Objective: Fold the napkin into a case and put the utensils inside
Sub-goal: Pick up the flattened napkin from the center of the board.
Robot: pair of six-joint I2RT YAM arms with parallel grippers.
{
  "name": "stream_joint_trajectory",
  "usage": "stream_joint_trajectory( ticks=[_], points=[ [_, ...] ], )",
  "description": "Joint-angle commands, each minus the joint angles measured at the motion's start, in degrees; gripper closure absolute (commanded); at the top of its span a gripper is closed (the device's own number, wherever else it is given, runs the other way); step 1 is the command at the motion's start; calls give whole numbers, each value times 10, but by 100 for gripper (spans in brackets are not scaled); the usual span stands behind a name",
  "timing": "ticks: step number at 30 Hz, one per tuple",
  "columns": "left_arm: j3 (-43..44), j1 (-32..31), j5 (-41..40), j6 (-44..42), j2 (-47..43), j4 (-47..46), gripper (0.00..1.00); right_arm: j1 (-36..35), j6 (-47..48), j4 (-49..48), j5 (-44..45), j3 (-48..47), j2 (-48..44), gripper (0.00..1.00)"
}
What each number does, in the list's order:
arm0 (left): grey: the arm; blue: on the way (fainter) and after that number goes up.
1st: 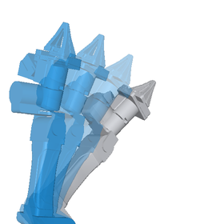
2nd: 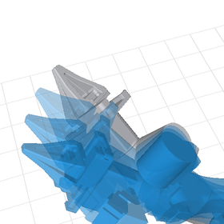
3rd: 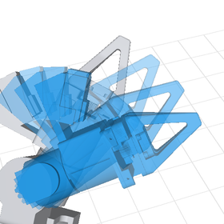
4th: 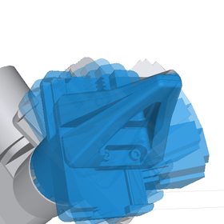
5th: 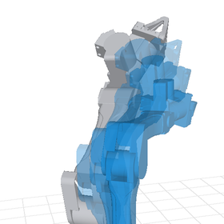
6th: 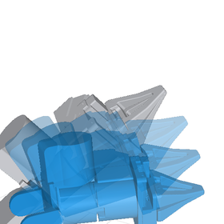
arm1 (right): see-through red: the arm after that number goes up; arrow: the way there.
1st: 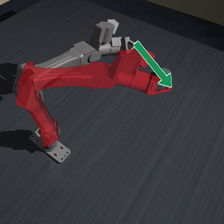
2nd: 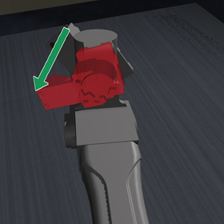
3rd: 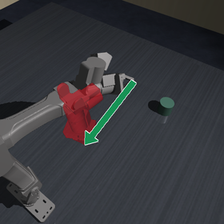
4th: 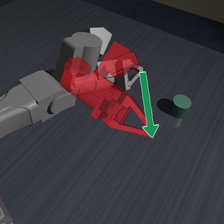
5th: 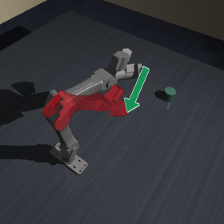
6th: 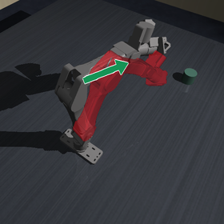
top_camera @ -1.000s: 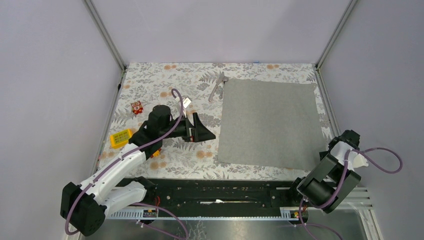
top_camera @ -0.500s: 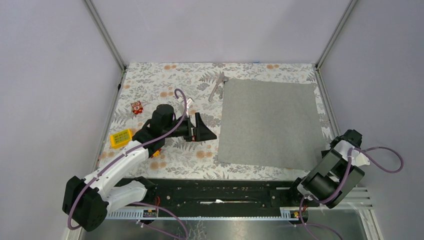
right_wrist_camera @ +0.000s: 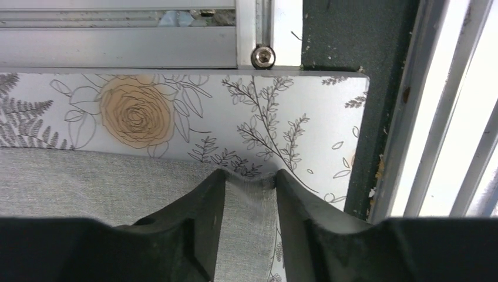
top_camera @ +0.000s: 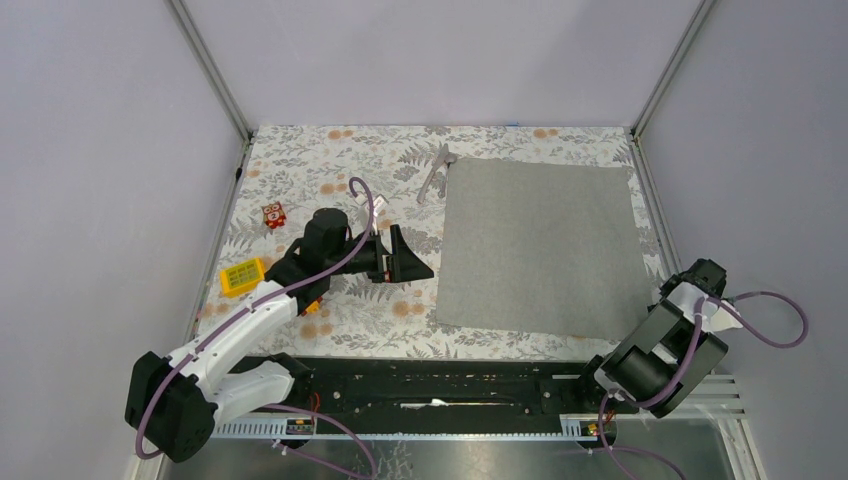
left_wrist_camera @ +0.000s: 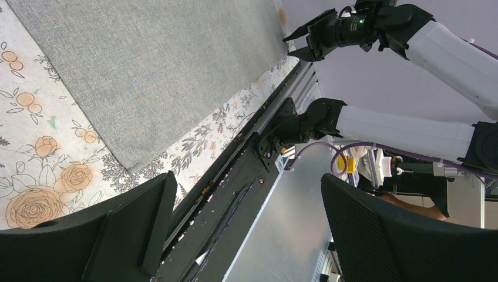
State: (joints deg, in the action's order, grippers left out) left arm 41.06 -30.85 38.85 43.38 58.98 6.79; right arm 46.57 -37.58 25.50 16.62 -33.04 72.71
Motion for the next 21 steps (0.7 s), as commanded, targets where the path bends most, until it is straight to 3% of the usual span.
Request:
stream_joint_trajectory(
  ticks=[1,7,11,15,21],
  points=[
    [15,-2,6,-5,-8,-21,1,2,-11,-39,-48,24,15,59],
    [10,-2,5,-2,-7,-26,1,2,1,-53,-68,32,0,77],
    [6,-2,-3,-2,-6,-23,1,2,9,-19,-65,15,-18,100],
    [4,-6,-62,17,17,19,1,1,-17,46,-41,-10,-54,100],
    [31,-74,-288,133,61,136,1,0,-42,86,-12,-13,-62,100]
  ],
)
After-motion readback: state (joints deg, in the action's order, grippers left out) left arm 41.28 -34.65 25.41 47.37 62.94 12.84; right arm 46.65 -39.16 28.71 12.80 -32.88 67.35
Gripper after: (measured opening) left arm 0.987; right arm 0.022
